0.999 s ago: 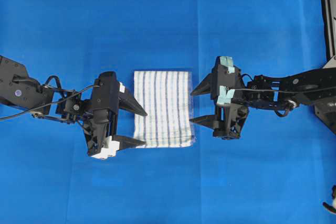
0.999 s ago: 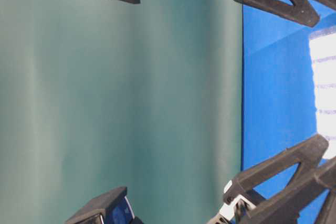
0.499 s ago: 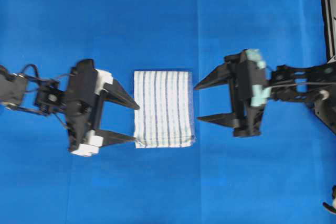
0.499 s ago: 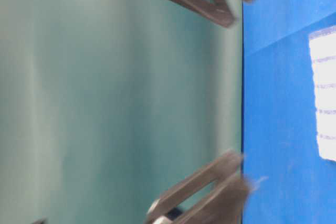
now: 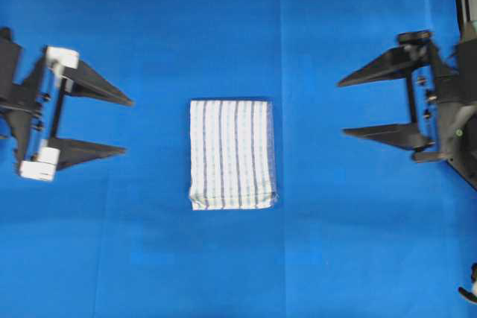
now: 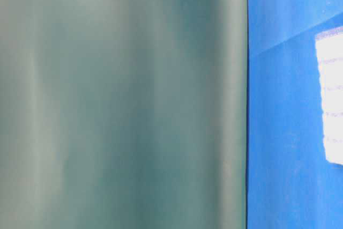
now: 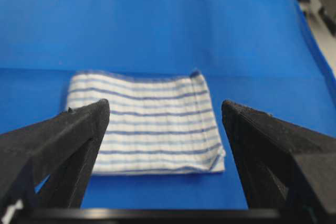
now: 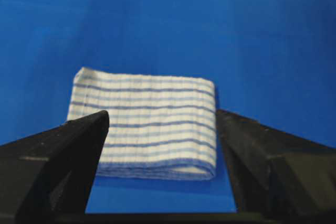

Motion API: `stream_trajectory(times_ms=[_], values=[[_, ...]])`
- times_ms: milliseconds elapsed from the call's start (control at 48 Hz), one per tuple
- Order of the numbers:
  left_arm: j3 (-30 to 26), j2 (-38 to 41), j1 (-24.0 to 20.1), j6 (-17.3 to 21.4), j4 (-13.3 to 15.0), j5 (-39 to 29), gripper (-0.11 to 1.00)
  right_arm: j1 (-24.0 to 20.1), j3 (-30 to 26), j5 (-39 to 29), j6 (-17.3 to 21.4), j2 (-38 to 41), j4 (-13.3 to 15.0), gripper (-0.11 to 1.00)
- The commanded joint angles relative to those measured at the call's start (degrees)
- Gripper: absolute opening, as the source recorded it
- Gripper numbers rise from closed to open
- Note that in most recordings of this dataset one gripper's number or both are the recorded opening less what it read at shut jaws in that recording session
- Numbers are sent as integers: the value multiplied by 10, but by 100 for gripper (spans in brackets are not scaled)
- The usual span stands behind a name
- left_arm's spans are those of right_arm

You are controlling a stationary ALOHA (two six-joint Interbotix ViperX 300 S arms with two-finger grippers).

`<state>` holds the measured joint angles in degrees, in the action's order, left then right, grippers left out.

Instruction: Fold the blue towel.

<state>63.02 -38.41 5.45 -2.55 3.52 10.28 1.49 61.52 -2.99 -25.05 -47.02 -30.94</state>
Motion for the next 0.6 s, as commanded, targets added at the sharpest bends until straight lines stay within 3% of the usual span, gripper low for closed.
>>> stream_trajectory(times_ms=[0,291,583], values=[[17,-47,-8,2,-3,3,82,10,9,-10,-1,-31,4,83],[97,-161,-27,23,-4,2,82,14,98,15,-1,-127,11,83],[155,-218,-27,22,-4,3,82,14,156,65,1,-151,9,83]])
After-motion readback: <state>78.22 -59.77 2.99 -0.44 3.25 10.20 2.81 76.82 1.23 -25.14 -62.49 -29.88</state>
